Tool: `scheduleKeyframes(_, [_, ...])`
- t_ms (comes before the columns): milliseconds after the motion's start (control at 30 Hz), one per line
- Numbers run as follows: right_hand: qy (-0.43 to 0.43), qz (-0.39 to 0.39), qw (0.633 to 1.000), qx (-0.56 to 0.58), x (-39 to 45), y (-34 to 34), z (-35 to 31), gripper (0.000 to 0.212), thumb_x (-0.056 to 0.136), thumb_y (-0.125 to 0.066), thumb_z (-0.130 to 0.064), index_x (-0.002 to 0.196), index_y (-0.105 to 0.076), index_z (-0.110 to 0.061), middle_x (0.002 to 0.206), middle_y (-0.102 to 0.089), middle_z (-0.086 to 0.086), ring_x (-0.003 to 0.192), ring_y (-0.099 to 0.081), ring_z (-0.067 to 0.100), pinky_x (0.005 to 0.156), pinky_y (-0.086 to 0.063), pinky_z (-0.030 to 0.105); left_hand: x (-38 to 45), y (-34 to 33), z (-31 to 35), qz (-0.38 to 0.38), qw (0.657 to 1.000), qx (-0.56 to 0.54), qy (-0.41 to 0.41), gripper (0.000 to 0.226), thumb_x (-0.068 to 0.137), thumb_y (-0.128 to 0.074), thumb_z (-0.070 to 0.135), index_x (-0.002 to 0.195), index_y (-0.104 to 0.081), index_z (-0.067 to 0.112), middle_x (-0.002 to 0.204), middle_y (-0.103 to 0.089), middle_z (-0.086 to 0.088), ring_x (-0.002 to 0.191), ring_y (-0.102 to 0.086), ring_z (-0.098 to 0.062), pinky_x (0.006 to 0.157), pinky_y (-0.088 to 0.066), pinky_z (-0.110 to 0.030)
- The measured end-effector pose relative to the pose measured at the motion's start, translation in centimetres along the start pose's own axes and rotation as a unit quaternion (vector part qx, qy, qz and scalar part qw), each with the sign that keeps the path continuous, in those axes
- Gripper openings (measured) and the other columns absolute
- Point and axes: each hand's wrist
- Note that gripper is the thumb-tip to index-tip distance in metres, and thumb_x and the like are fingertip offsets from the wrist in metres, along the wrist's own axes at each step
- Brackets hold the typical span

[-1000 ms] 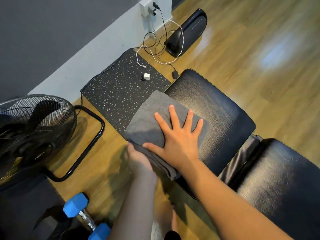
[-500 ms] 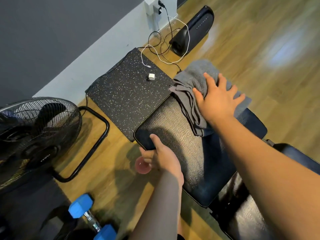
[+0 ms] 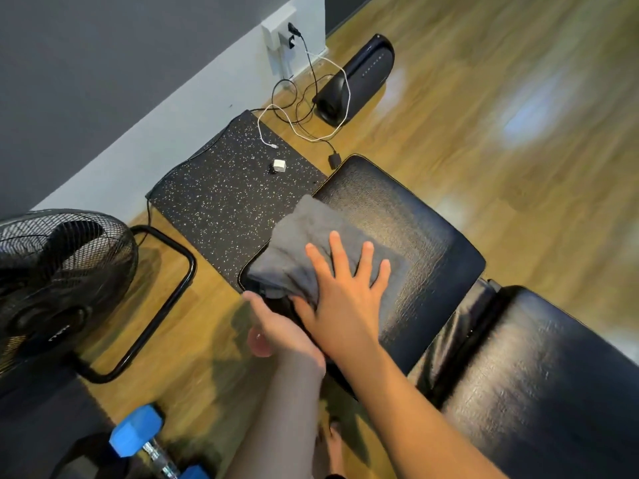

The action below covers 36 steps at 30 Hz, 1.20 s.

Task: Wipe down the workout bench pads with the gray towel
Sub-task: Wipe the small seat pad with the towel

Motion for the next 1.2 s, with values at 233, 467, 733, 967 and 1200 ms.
scheduleKeyframes(233, [0.077,0.009,0.997,-0.023,-5.9,-2.7,0.4,0.065,0.083,-0.062,-0.052,0.142,-0.046,-0.032,0.16,-0.036,0.002,0.144,-0.026,0.052,0.113,-0.015,0.065,-1.3,1.0,4.1,0.053,0.996,0.029,-0.072,0.079,0.074,-0.064,0.073,0.138,-0.051,0.028,0.141,-0.056,-0.009,0.125,-0.055,-0.029,0.109,-0.041,-0.042])
scheduleKeyframes(467, [0.107,0.024,0.993,-0.051,-7.4,-2.9,2.3,0.06,0.084,-0.061,-0.046,0.141,-0.05,-0.028,0.159,-0.038,0.001,0.144,-0.028,0.049,0.113,-0.018,0.065,-3.5,1.0,1.9,-0.027,0.862,0.271,-0.428,0.049,0.093,-0.05,0.021,0.14,-0.05,0.007,0.153,-0.044,-0.009,0.145,-0.036,-0.017,0.119,-0.03,-0.027])
scheduleKeyframes(733, [0.039,0.037,0.998,-0.038,-3.9,-1.1,5.4,0.069,0.082,-0.062,-0.054,0.144,-0.044,-0.03,0.161,-0.032,-0.001,0.146,-0.021,0.049,0.113,-0.019,0.068,-2.5,1.2,0.7,-0.149,0.825,0.352,-0.415,0.072,0.093,-0.038,0.055,0.154,-0.029,0.018,0.156,-0.034,0.012,0.14,-0.031,0.01,0.12,-0.029,-0.035])
scheduleKeyframes(967, [-0.073,0.045,0.996,-0.008,2.2,1.7,10.6,0.069,0.094,-0.046,-0.062,0.154,-0.026,-0.035,0.167,-0.009,-0.007,0.151,0.0,0.044,0.118,-0.003,0.066,-3.3,-0.4,0.5,-0.16,0.693,0.612,-0.347,0.071,0.094,-0.016,0.066,0.158,-0.004,0.037,0.142,0.03,0.033,0.144,0.027,-0.003,0.124,0.01,-0.044])
scheduleKeyframes(1200, [-0.185,0.074,0.978,0.063,3.3,2.2,11.0,0.069,0.092,-0.056,-0.057,0.152,-0.03,-0.036,0.167,-0.008,-0.008,0.151,0.002,0.043,0.117,-0.003,0.067,-2.3,-0.2,0.4,-0.126,0.532,0.746,-0.38,0.073,0.103,-0.034,0.03,0.156,0.017,0.03,0.159,0.037,0.001,0.144,0.04,-0.028,0.121,0.017,-0.051])
Point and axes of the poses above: each hand's wrist, its own x-axis towards the middle knuckle, its own y-axis out of the back of the hand, z = x × y
